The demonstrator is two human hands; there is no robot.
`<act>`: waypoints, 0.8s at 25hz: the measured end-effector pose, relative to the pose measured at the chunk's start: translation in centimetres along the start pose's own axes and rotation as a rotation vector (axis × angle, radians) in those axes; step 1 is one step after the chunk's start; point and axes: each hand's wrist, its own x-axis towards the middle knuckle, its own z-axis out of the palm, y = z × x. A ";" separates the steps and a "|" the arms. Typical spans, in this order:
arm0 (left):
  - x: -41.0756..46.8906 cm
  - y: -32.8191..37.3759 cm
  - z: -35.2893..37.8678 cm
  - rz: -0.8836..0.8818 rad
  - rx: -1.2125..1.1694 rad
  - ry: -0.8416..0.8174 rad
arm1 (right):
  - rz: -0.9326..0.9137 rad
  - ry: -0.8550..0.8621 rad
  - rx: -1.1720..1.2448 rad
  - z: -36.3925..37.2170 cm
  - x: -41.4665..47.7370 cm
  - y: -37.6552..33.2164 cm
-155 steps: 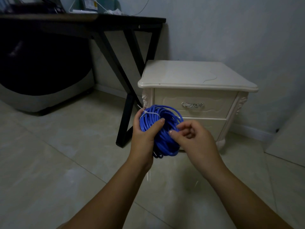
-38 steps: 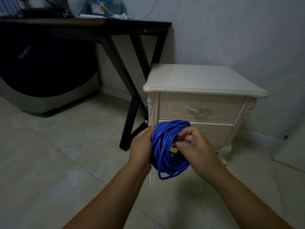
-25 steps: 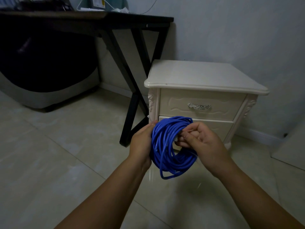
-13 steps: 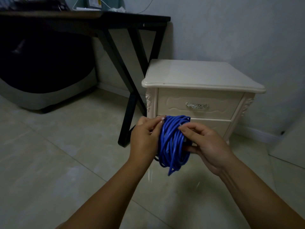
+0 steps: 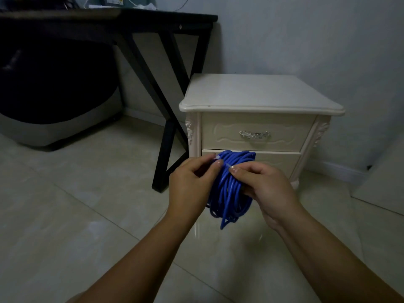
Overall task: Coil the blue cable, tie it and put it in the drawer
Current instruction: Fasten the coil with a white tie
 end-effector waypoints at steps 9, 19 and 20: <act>0.0 -0.1 -0.3 -0.205 -0.161 -0.256 | -0.007 -0.042 0.070 -1.0 0.3 -0.7; 0.0 -0.5 0.2 -0.265 -0.084 -0.230 | 0.062 -0.029 0.251 -0.6 0.1 0.0; 0.0 -0.6 0.2 -0.260 -0.085 -0.222 | 0.074 -0.021 0.294 -0.7 0.2 -0.1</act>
